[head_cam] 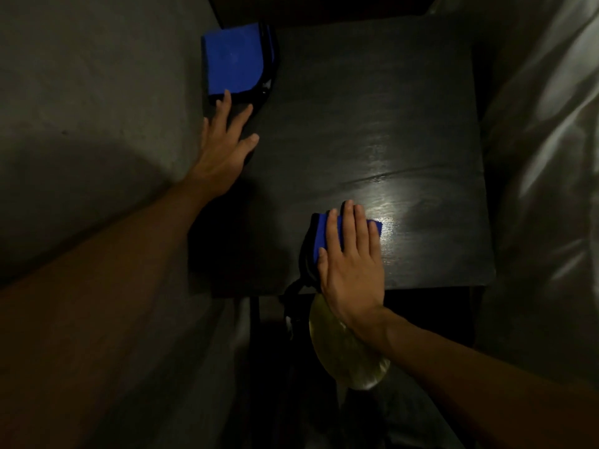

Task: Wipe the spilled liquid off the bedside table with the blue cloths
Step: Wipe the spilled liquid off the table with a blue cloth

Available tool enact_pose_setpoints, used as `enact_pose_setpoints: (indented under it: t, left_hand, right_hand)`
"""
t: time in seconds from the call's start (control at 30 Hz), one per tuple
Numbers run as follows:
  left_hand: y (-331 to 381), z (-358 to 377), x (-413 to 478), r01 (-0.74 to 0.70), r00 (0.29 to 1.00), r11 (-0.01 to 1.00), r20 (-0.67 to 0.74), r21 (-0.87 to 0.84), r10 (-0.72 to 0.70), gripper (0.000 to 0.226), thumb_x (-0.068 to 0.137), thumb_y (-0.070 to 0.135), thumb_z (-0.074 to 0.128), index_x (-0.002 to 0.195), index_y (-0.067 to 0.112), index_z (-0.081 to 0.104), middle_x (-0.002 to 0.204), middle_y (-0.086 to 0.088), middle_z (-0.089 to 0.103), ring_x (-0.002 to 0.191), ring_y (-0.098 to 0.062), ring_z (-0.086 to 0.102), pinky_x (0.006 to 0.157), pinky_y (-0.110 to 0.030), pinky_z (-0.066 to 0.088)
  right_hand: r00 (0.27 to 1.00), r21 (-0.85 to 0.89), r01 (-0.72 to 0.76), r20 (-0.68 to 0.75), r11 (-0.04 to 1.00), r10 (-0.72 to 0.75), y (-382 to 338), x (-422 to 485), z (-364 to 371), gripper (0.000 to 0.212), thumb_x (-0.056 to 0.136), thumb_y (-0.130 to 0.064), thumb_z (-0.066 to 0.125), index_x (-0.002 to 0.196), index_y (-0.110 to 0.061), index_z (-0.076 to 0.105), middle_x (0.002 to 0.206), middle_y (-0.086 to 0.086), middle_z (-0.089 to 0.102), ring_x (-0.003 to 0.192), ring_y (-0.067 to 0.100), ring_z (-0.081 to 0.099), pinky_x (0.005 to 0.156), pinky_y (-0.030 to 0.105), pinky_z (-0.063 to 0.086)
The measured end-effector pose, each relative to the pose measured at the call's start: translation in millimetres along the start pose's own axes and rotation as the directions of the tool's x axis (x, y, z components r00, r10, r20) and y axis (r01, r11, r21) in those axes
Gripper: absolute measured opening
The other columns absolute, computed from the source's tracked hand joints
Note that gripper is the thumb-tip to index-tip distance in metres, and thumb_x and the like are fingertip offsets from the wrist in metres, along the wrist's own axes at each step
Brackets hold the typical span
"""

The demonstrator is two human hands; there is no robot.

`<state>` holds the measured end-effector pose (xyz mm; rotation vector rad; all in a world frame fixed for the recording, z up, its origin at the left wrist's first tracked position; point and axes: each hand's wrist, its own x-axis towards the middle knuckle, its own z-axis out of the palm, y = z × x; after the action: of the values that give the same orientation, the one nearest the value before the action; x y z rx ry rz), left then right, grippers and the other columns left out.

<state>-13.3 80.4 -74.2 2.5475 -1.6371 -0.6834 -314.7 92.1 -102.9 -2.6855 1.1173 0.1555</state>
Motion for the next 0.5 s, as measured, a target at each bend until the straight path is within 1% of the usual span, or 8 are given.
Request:
enact_pose_setpoints:
  t: [0.03, 0.07, 0.13, 0.23, 0.33, 0.43, 0.5]
  left_hand:
    - [-0.5, 1.0, 0.1, -0.015, 1.0, 0.999, 0.0, 0.034, 0.015, 0.06, 0.098, 0.034, 0.02, 0.153, 0.008, 0.021, 0.162, -0.016, -0.011, 0.149, -0.034, -0.015, 0.118, -0.052, -0.005]
    - [0.9, 0.7, -0.2, 0.004, 1.0, 1.0, -0.015, 0.004, -0.004, 0.056, 0.101, 0.03, 0.024, 0.153, 0.01, 0.02, 0.163, -0.015, -0.012, 0.149, -0.032, -0.014, 0.119, -0.051, -0.005]
    - [5.1, -0.5, -0.4, 0.062, 0.996, 0.99, -0.06, -0.125, -0.07, 0.055, 0.103, 0.033, 0.028, 0.155, 0.021, 0.014, 0.163, -0.01, -0.014, 0.15, -0.027, -0.011, 0.12, -0.046, -0.006]
    - [6.9, 0.7, -0.1, 0.06, 0.995, 0.978, -0.071, -0.197, -0.076, 0.056, 0.103, 0.038, 0.027, 0.155, 0.024, 0.014, 0.163, -0.008, -0.012, 0.15, -0.024, -0.01, 0.12, -0.045, -0.007]
    - [3.3, 0.8, 2.0, 0.077, 0.995, 0.982, -0.053, -0.171, -0.087, 0.056, 0.103, 0.035, 0.026, 0.155, 0.021, 0.012, 0.163, -0.009, -0.012, 0.15, -0.025, -0.01, 0.121, -0.048, -0.005]
    - [1.1, 0.0, 4.5, 0.071, 0.997, 0.993, -0.028, -0.094, -0.074, 0.056, 0.104, 0.032, 0.024, 0.155, 0.017, 0.009, 0.163, -0.012, -0.014, 0.15, -0.027, -0.011, 0.121, -0.05, -0.003]
    - [0.3, -1.6, 4.3, 0.061, 0.998, 0.993, -0.014, -0.099, -0.063, 0.06, 0.1, 0.038, 0.02, 0.155, 0.017, 0.01, 0.163, -0.012, -0.013, 0.15, -0.027, -0.011, 0.121, -0.05, -0.003]
  right_hand:
    - [1.0, 0.007, 0.005, -0.005, 1.0, -0.005, -5.1, 1.2, 0.4, 0.064, 0.106, -0.039, 0.018, 0.16, -0.007, 0.009, 0.168, 0.02, 0.003, 0.156, 0.032, -0.003, 0.126, 0.048, 0.004]
    - [1.0, 0.016, 0.01, -0.011, 1.0, -0.01, -10.3, 2.5, 0.7, 0.064, 0.105, -0.039, 0.018, 0.16, -0.007, 0.01, 0.168, 0.02, 0.004, 0.156, 0.032, -0.002, 0.126, 0.048, 0.004]
    - [1.0, 0.03, 0.024, -0.017, 0.999, -0.024, -20.8, 5.0, 2.5, 0.064, 0.105, -0.039, 0.016, 0.16, -0.007, 0.01, 0.168, 0.021, 0.006, 0.156, 0.033, 0.0, 0.126, 0.049, 0.005]
    - [0.999, 0.035, 0.05, -0.006, 0.998, -0.049, -37.4, 7.8, 6.6, 0.064, 0.106, -0.04, 0.014, 0.159, -0.008, 0.001, 0.168, 0.02, 0.001, 0.156, 0.032, -0.004, 0.126, 0.048, -0.002]
    - [0.998, 0.073, 0.069, -0.005, 0.995, -0.069, -54.2, 11.0, 9.5, 0.063, 0.107, -0.04, 0.018, 0.159, -0.009, 0.001, 0.168, 0.02, 0.001, 0.156, 0.032, -0.005, 0.126, 0.047, -0.002]
    - [0.996, 0.129, 0.088, -0.026, 0.988, -0.086, -72.0, 14.5, 12.5, 0.063, 0.106, -0.038, 0.026, 0.16, -0.009, 0.012, 0.168, 0.02, 0.007, 0.156, 0.032, 0.0, 0.126, 0.049, 0.004]
    - [0.995, 0.16, 0.101, -0.043, 0.982, -0.095, -83.8, 17.3, 13.6, 0.064, 0.105, -0.037, 0.031, 0.16, -0.009, 0.018, 0.168, 0.02, 0.011, 0.156, 0.031, 0.003, 0.126, 0.048, 0.004]
